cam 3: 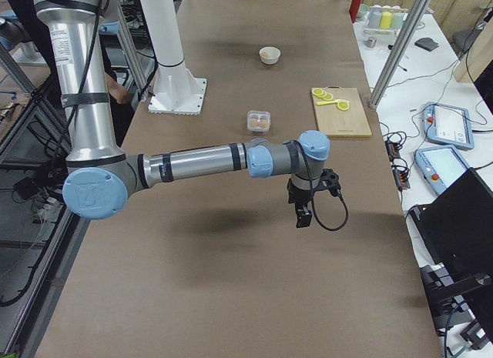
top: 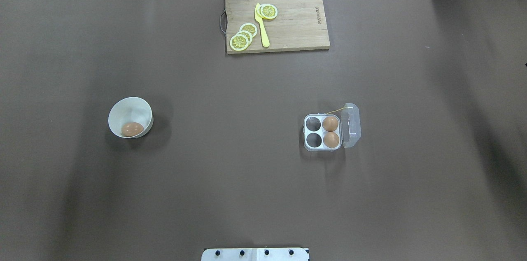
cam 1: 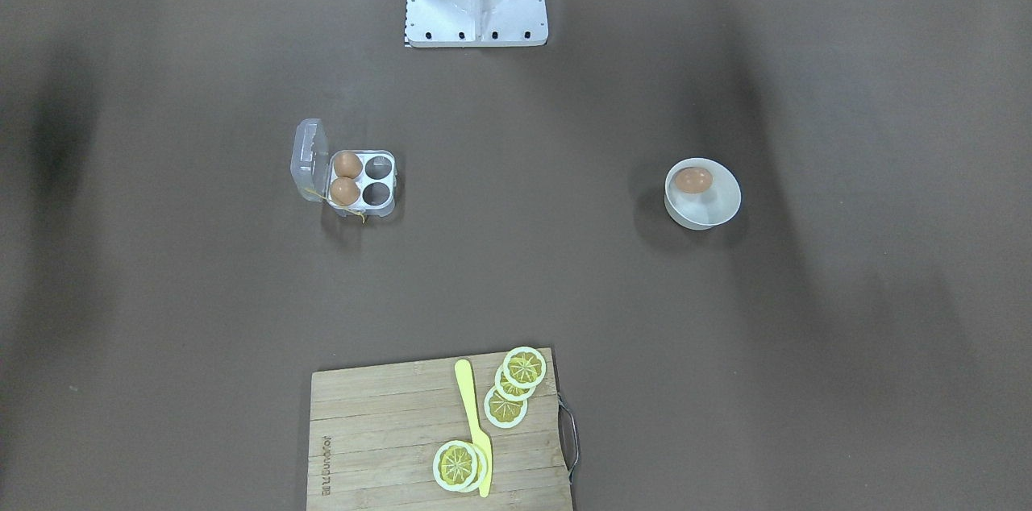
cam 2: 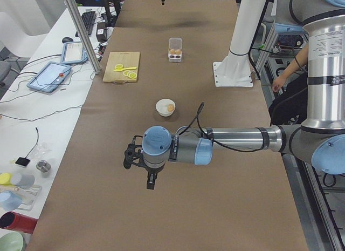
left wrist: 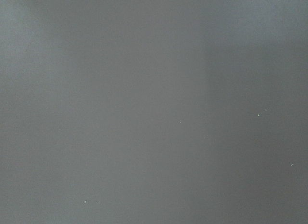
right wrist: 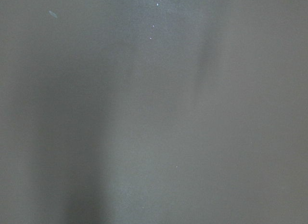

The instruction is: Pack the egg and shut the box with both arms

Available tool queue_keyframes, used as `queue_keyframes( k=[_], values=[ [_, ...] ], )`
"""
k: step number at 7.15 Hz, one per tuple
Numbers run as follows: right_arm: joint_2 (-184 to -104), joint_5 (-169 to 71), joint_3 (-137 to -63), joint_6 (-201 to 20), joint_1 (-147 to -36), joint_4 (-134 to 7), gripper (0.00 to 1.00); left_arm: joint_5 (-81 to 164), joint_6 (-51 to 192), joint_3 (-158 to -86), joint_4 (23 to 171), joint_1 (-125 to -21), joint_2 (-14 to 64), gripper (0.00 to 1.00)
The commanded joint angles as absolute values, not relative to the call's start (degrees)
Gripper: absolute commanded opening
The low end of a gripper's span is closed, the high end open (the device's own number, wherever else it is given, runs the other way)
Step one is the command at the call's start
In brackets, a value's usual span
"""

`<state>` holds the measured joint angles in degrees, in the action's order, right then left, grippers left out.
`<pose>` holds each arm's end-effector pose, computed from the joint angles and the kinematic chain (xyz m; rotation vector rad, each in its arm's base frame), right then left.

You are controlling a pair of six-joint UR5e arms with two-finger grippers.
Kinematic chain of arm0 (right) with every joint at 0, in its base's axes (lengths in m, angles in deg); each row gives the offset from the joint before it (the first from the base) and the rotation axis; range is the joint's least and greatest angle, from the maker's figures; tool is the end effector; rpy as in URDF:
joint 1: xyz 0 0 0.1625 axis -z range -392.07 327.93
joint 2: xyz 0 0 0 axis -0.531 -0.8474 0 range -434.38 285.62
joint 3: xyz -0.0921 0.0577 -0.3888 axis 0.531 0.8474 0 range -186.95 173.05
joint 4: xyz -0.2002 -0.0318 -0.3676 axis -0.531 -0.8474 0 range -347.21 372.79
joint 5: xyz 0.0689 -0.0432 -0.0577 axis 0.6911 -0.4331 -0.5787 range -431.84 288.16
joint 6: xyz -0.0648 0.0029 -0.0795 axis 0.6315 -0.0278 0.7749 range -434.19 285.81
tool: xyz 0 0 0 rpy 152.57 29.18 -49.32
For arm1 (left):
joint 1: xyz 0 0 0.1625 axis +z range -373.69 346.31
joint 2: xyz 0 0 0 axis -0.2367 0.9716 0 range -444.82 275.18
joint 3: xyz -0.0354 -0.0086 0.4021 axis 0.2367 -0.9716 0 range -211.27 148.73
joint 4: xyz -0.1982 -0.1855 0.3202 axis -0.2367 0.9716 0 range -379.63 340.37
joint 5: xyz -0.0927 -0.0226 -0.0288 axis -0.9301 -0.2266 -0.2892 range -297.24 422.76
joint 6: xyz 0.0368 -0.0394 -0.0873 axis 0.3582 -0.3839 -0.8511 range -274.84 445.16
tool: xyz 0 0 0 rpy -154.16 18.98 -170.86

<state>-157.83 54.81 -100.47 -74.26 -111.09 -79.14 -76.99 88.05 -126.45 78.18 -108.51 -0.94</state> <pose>-0.0338 -0.5520 0.5613 0.0754 -0.6502 -0.2290 -0.0936 -0.4556 0.6243 0.1704 0.8575 0.0208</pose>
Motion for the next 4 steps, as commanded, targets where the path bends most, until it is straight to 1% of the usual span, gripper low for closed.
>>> queue_keyframes(
  k=[1,4],
  values=[
    [-157.88,54.90,-100.47,-74.02,-111.09,-79.23,1.00,-76.99,87.97,-126.80,77.84,-108.53,-0.89,0.99],
    [-158.05,55.43,-100.29,-73.84,-111.09,-79.23,1.00,-76.37,85.63,-127.33,77.76,-108.53,-0.28,0.99]
  ],
)
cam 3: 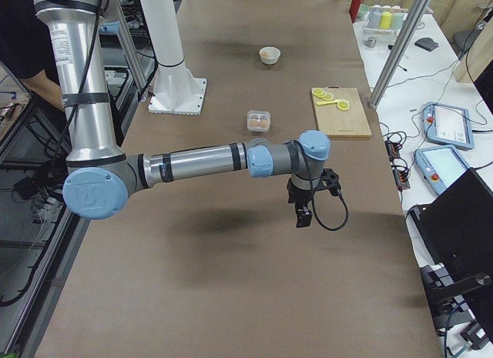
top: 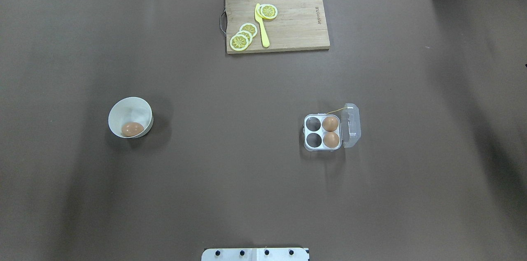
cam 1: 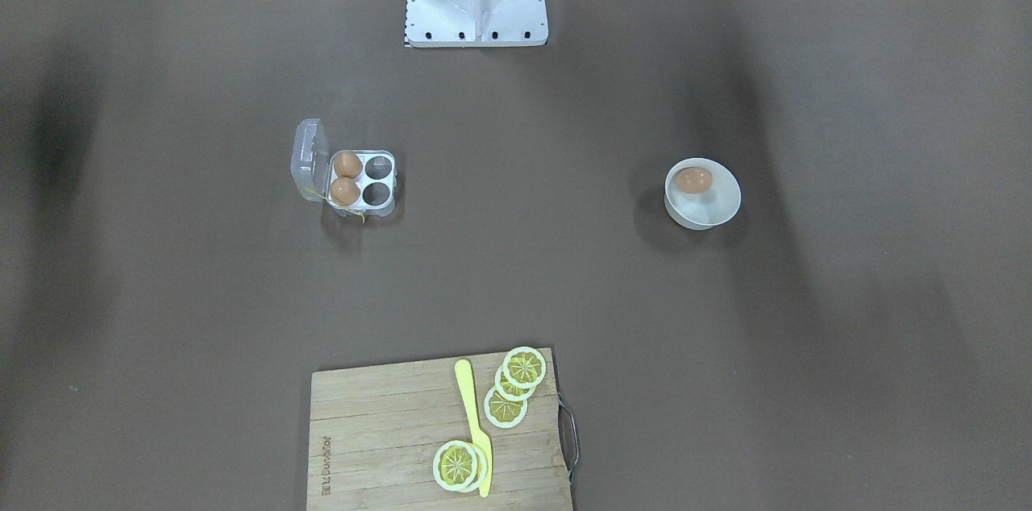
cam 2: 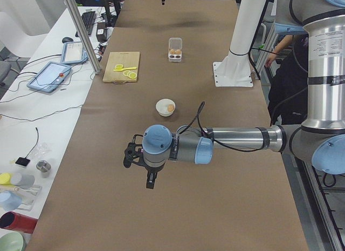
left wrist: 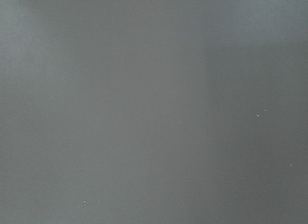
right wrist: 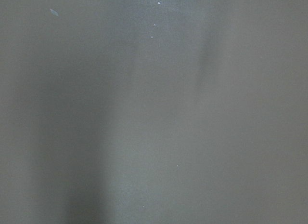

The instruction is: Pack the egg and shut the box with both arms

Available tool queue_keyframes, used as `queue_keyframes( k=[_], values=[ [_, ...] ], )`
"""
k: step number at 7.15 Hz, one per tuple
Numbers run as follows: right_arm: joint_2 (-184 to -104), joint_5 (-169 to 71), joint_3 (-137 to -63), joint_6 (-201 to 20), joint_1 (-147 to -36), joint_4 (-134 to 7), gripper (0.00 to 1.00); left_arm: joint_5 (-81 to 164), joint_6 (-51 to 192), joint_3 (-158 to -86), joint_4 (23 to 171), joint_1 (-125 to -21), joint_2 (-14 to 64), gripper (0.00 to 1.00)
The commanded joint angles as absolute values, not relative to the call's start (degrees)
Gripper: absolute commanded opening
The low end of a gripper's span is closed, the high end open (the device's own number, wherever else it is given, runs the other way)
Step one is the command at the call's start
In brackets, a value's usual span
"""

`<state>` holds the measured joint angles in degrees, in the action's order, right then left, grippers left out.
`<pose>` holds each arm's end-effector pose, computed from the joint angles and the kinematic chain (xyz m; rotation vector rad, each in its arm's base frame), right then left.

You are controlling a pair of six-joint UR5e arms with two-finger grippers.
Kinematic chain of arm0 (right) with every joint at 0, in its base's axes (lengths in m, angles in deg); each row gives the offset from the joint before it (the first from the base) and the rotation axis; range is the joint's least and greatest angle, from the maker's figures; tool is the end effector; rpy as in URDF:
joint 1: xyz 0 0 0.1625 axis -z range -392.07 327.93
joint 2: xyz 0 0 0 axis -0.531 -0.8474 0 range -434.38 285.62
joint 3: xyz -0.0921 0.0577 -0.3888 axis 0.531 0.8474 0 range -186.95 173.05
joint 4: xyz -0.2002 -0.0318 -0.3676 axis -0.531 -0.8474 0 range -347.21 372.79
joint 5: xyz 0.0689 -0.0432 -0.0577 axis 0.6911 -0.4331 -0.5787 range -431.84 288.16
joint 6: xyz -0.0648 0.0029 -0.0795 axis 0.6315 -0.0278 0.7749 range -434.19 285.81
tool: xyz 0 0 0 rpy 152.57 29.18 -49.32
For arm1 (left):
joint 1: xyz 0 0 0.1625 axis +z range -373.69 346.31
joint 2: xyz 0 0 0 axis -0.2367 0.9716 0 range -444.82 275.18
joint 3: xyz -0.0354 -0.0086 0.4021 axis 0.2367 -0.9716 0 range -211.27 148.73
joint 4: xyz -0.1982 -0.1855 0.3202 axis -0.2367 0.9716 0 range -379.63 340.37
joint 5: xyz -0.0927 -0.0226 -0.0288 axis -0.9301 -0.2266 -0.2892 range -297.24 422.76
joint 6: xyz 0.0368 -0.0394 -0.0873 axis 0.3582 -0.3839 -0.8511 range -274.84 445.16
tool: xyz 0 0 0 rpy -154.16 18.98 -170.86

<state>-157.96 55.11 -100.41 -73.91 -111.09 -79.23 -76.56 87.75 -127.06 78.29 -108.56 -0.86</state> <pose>-0.0340 -0.5509 0.5629 0.0721 -0.6548 -0.2336 -0.0946 -0.4569 0.6187 0.1812 0.8493 0.0206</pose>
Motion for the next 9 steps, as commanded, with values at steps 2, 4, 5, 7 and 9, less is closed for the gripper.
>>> queue_keyframes(
  k=[2,4,5,7,9],
  values=[
    [-158.05,55.60,-100.29,-73.75,-111.09,-79.23,1.00,-76.20,85.33,-127.33,76.44,-106.26,1.73,0.99],
    [-157.97,55.69,-100.20,-73.93,-111.00,-79.32,1.00,-76.20,84.37,-128.21,76.52,-101.86,4.10,0.98],
    [-157.88,56.82,-100.03,-73.93,-110.83,-79.32,1.00,-76.20,83.93,-128.04,76.52,-99.67,6.73,0.94],
    [-157.88,59.11,-99.59,-73.93,-110.48,-79.41,1.00,-76.29,80.08,-128.29,77.48,-92.05,11.31,0.94],
    [-156.48,59.38,-97.49,-73.84,-110.38,-79.41,1.00,-72.80,70.87,-128.82,82.13,-82.12,15.26,0.93]
  ],
)
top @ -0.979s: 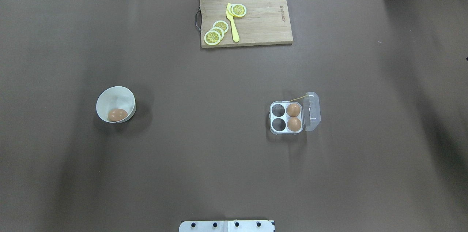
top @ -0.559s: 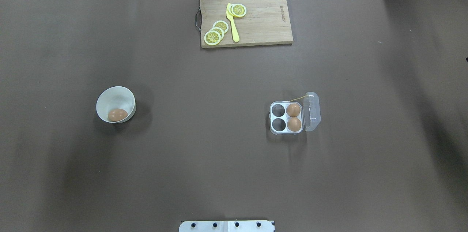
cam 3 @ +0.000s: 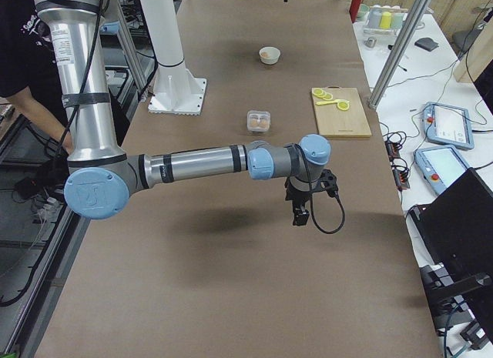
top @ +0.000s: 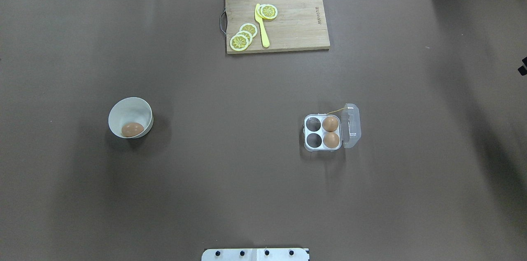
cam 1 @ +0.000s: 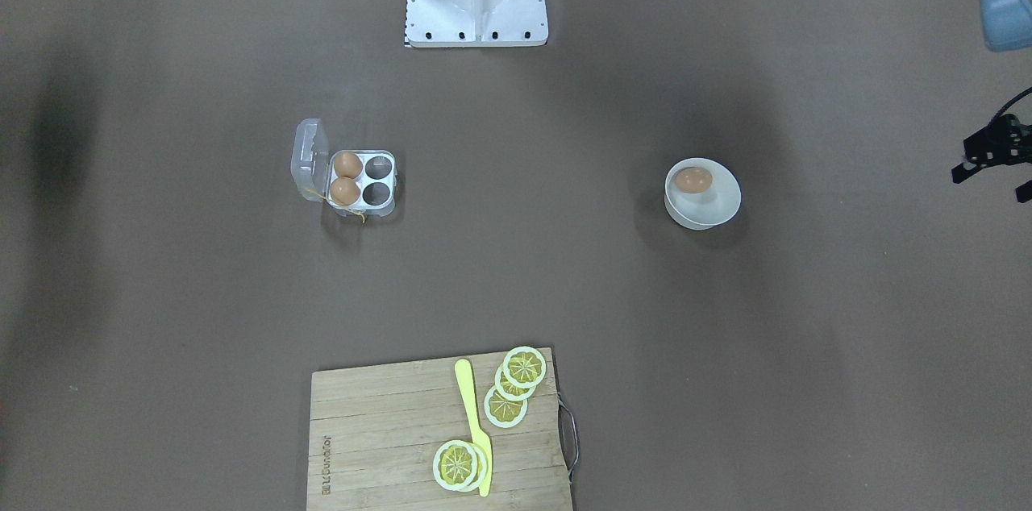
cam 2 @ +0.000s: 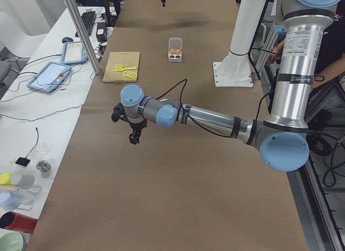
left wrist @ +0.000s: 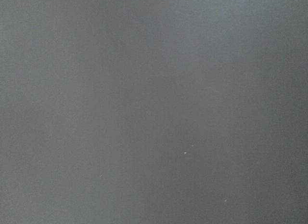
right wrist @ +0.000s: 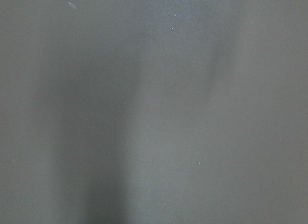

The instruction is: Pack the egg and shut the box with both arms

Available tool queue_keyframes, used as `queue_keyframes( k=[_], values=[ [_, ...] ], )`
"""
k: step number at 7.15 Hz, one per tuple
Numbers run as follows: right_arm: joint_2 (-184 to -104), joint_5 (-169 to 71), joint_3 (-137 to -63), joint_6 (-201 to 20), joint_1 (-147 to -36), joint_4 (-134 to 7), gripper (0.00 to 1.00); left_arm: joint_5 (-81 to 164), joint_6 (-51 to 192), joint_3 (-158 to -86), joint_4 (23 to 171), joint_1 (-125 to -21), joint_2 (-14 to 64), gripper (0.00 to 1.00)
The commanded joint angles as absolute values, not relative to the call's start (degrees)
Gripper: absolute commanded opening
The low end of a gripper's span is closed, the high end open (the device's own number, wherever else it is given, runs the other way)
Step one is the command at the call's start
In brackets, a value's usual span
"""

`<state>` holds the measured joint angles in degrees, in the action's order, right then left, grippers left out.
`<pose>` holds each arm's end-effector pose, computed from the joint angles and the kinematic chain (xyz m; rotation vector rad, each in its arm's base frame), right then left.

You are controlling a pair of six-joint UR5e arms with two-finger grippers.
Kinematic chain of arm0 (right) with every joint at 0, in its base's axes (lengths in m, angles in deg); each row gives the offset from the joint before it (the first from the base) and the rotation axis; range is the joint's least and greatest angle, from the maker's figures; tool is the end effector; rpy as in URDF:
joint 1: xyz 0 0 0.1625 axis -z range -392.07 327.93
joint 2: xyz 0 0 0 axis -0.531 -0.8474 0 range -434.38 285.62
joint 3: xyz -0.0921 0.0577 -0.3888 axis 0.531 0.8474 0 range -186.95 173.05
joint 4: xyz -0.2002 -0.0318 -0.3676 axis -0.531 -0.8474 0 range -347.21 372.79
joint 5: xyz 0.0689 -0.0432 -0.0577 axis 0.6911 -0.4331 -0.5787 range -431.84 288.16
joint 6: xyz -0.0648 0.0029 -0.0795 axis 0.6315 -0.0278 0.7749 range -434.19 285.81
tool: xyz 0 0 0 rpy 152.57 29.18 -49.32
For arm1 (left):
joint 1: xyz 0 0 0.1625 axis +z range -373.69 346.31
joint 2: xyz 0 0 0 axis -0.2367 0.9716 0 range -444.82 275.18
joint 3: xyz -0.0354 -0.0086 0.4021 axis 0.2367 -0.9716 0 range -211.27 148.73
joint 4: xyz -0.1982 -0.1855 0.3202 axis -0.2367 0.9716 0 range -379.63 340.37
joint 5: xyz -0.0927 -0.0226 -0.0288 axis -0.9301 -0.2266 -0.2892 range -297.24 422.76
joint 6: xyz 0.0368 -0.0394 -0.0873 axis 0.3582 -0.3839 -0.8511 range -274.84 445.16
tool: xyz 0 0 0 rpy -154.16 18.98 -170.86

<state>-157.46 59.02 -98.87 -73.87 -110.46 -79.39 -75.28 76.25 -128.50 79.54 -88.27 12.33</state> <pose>-0.0459 -0.5521 0.5675 0.0409 -0.7215 -0.2406 0.0925 -0.5498 0.4873 0.2043 0.8911 0.2781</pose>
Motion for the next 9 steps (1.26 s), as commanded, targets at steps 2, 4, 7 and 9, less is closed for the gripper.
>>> queue_keyframes(
  k=[2,4,7,9],
  values=[
    [-155.51,59.21,-95.55,-73.67,-110.30,-79.23,1.00,-71.71,68.02,-130.05,82.41,-75.24,19.91,0.97],
    [-155.24,59.47,-95.46,-73.66,-110.30,-79.32,1.00,-71.80,67.93,-132.86,82.41,-69.35,20.03,0.96],
    [-155.24,59.47,-95.46,-73.66,-110.30,-79.41,1.00,-70.84,68.37,-132.52,82.41,-63.55,20.03,0.82],
    [-155.24,60.26,-95.37,-73.66,-110.38,-79.41,1.00,-69.34,68.46,-132.17,82.41,-61.68,19.94,0.81]
  ],
)
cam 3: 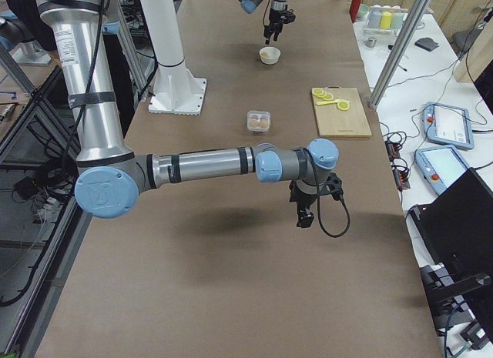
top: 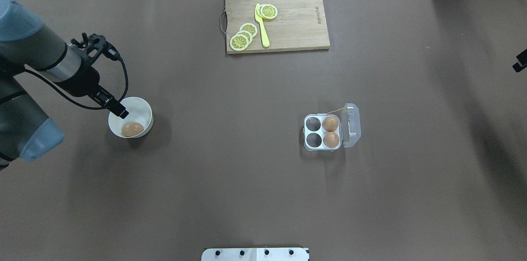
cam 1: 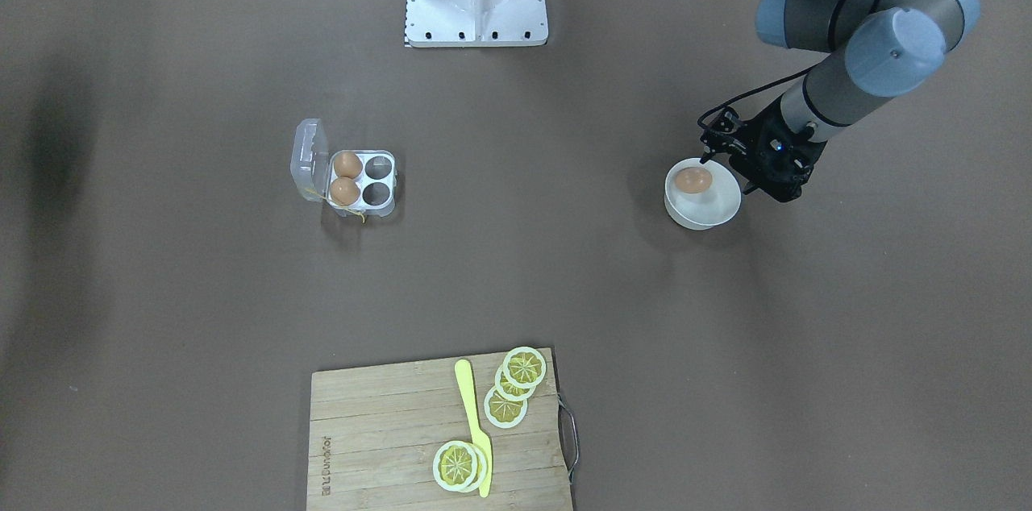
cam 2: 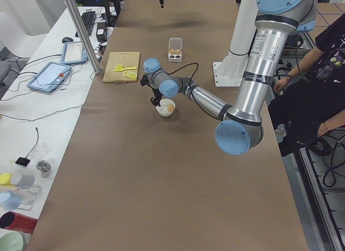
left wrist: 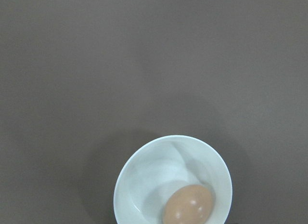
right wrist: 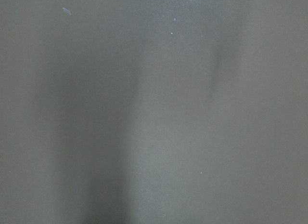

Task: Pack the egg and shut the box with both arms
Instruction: 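Move the left gripper over the white bowl and lower toward the egg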

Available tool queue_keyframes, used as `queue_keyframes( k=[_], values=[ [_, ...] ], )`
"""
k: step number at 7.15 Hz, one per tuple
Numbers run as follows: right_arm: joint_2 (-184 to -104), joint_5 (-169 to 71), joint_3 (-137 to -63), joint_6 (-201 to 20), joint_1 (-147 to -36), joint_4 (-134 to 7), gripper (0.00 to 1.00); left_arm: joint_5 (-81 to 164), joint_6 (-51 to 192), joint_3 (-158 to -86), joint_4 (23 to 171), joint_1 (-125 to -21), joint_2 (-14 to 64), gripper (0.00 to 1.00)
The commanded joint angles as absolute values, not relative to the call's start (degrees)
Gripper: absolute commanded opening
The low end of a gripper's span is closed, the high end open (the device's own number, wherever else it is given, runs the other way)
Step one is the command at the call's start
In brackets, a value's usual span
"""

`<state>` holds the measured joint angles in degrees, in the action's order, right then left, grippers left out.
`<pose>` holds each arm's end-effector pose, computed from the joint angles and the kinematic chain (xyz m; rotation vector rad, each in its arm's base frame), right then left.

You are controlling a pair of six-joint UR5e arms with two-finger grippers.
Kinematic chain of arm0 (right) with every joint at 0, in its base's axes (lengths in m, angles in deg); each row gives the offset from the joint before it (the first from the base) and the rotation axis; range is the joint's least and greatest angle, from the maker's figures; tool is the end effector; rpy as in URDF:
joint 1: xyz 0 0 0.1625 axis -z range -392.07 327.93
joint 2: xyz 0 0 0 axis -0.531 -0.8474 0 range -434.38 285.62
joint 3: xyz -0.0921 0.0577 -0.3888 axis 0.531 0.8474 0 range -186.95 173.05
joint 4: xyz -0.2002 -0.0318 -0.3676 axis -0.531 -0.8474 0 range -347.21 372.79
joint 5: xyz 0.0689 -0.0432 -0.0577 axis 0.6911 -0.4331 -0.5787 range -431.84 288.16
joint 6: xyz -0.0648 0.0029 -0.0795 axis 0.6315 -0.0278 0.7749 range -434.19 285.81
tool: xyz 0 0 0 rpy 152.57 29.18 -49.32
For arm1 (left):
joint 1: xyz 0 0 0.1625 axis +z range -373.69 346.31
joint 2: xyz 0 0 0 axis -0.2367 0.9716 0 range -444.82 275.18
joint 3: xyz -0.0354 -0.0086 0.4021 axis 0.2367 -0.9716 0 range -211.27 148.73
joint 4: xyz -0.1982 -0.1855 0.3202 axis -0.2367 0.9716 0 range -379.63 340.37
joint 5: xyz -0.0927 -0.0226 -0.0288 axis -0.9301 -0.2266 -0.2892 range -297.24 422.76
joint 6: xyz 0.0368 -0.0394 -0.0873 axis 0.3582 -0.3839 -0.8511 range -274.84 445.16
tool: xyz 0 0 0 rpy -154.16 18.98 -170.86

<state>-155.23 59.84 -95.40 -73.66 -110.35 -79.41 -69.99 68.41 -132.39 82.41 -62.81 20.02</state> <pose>-0.0512 -0.5667 0.5753 0.0190 -0.7340 -0.2384 0.3355 -0.4849 0.3765 0.2109 0.9485 0.6354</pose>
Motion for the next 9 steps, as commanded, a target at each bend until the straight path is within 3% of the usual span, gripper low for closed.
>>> queue_keyframes(
  k=[1,9],
  values=[
    [-155.15,60.18,-95.37,-73.75,-110.30,-79.49,1.00,-69.34,68.54,-131.90,82.41,-61.68,19.85,0.82],
    [-155.24,60.44,-95.28,-73.93,-110.30,-79.32,1.00,-69.52,71.88,-128.21,82.24,-57.90,20.47,0.74]
  ],
)
